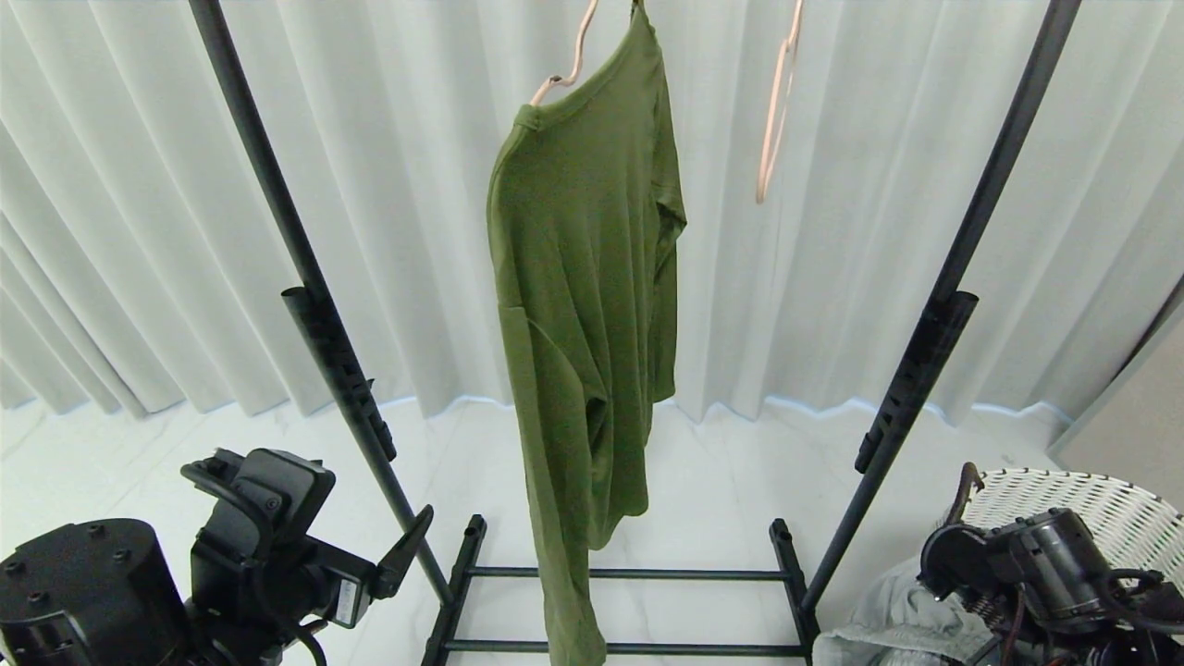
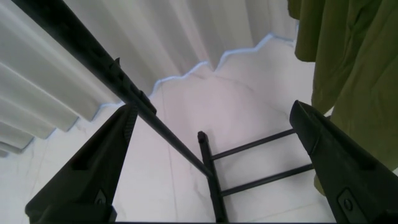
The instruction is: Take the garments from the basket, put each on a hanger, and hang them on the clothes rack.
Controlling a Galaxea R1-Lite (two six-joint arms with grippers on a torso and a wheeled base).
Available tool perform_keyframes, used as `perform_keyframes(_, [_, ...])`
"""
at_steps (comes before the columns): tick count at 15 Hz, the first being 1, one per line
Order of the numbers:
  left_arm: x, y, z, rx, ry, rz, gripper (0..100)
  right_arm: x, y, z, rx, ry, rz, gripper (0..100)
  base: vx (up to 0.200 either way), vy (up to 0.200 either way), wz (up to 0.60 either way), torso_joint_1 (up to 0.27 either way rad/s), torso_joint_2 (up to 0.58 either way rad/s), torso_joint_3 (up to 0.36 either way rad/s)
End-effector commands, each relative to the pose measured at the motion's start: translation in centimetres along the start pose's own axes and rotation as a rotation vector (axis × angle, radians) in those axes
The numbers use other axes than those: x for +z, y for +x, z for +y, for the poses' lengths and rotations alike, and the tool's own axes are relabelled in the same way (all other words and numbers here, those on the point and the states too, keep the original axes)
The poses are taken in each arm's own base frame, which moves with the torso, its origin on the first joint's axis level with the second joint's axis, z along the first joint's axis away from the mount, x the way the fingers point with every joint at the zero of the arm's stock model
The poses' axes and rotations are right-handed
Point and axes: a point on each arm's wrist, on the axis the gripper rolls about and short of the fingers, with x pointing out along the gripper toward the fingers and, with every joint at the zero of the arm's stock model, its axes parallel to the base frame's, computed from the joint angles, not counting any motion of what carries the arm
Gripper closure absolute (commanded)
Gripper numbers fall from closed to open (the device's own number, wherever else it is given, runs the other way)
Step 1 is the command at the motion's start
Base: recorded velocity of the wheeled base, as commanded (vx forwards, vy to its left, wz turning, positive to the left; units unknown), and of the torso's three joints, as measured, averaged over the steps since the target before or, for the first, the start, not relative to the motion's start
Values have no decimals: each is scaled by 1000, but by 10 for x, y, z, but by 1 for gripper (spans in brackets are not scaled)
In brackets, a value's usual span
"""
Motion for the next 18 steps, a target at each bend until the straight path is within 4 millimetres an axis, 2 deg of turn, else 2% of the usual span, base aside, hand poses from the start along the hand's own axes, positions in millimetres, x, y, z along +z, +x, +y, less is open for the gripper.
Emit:
perform_keyframes(1, [0, 0, -2, -8, 2, -2, 0, -1, -2, 1, 0, -5, -5, 0, 0, 0, 0, 0, 0, 0])
perform_keyframes(6, [0, 0, -2, 2, 1, 1, 0, 2, 3, 2, -56, 97, 14, 0, 0, 0, 0, 0, 0, 0])
perform_keyframes(7, [0, 0, -2, 2, 3, 1, 0, 2, 3, 2, -56, 102, 13, 100, 0, 0, 0, 0, 0, 0])
perform_keyframes(12, [0, 0, -2, 0, 2, 1, 0, 8, -4, -1, -59, 184, -33, 100, 0, 0, 0, 0, 0, 0])
perform_keyframes(14, [0, 0, -2, 0, 2, 1, 0, 21, -12, -8, -71, 221, -87, 100, 0, 0, 0, 0, 0, 0])
perform_keyframes(18, [1, -1, -1, 5, 2, -2, 0, 80, -65, -43, -75, 272, -221, 100, 0, 0, 0, 0, 0, 0])
